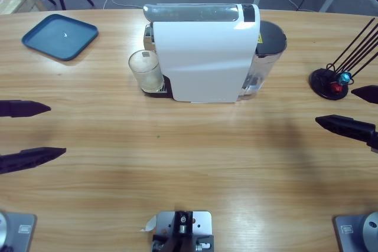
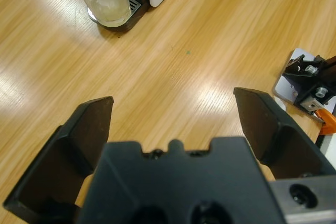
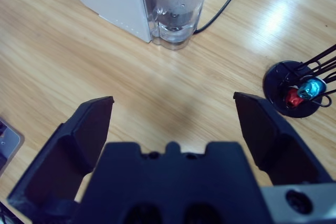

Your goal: Pour coffee

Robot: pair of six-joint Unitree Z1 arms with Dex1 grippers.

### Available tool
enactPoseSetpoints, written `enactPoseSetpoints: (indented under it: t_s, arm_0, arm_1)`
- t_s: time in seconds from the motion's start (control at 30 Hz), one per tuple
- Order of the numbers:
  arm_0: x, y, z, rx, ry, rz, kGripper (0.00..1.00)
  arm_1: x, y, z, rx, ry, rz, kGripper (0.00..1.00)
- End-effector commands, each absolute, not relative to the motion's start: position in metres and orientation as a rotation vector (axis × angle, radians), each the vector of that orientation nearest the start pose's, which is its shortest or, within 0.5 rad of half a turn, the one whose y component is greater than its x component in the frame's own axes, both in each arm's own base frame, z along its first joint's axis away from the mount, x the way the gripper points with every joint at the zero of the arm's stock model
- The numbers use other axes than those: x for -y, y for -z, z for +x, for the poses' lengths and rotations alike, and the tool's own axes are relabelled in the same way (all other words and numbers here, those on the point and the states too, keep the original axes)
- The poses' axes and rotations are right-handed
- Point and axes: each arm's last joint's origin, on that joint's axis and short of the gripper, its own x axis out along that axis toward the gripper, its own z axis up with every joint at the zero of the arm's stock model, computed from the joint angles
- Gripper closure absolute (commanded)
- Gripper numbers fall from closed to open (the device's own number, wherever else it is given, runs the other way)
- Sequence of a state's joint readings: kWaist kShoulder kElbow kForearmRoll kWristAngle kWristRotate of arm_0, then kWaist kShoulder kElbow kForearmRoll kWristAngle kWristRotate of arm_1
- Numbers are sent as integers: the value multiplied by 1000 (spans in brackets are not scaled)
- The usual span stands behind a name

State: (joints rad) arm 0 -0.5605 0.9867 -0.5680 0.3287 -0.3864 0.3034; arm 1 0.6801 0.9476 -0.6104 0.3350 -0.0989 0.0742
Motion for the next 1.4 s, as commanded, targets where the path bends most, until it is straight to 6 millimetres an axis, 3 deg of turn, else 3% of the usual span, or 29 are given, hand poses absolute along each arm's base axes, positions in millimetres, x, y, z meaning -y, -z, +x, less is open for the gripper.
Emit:
enactPoseSetpoints:
  t_s: [0.03, 0.2, 0.33, 0.47, 0.63, 1.07, 1.4]
  arm_0:
    - [77, -297, 97, -578, 971, 334, 0]
    - [89, -310, 135, -522, 1043, 440, 0]
    - [95, -295, 166, -518, 1161, 433, 0]
    - [96, -290, 198, -465, 1147, 447, 0]
    - [110, -259, 239, -506, 1186, 442, 0]
    - [131, -223, 290, -419, 1299, 396, 0]
    - [146, -207, 299, -415, 1337, 400, 0]
  arm_1:
    - [-66, -288, 89, -665, -538, -180, 0]
    - [-69, -286, 92, -680, -536, -186, 0]
    - [-75, -283, 99, -716, -544, -199, 0]
    - [-79, -281, 103, -734, -543, -205, 0]
    - [-84, -279, 109, -765, -547, -214, 0]
    - [-93, -274, 120, -819, -547, -233, 0]
    - [-96, -273, 122, -835, -552, -236, 0]
